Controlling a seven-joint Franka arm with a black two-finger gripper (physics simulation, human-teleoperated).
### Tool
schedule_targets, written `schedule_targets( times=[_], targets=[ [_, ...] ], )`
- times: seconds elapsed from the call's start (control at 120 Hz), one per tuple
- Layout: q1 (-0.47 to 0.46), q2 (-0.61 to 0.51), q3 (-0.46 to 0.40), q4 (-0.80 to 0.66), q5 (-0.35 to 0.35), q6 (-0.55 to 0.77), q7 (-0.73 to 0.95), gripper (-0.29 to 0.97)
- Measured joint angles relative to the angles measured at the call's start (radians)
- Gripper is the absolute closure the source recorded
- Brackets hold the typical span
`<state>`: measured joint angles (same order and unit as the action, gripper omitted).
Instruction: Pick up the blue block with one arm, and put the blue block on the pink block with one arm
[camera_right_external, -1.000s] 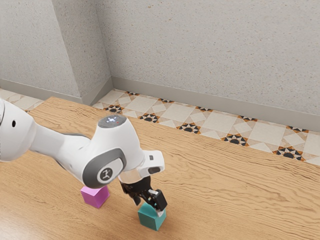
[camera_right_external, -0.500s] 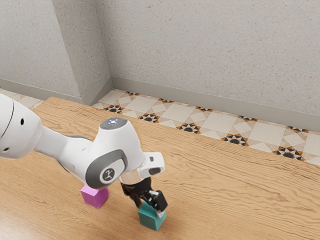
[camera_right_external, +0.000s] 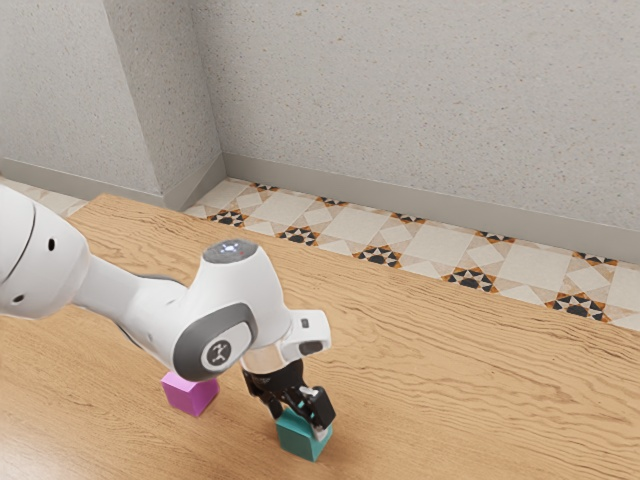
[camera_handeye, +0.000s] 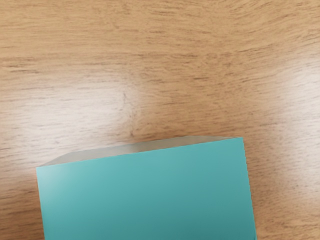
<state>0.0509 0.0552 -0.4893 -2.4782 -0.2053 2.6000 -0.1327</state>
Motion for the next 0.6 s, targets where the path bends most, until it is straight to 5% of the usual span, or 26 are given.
schedule_targets(
  times=[0.6],
  targets=[
    [0.001, 0.028, 0.0, 0.01, 0.011, 0.009, -0.001, 0.22]
  ],
)
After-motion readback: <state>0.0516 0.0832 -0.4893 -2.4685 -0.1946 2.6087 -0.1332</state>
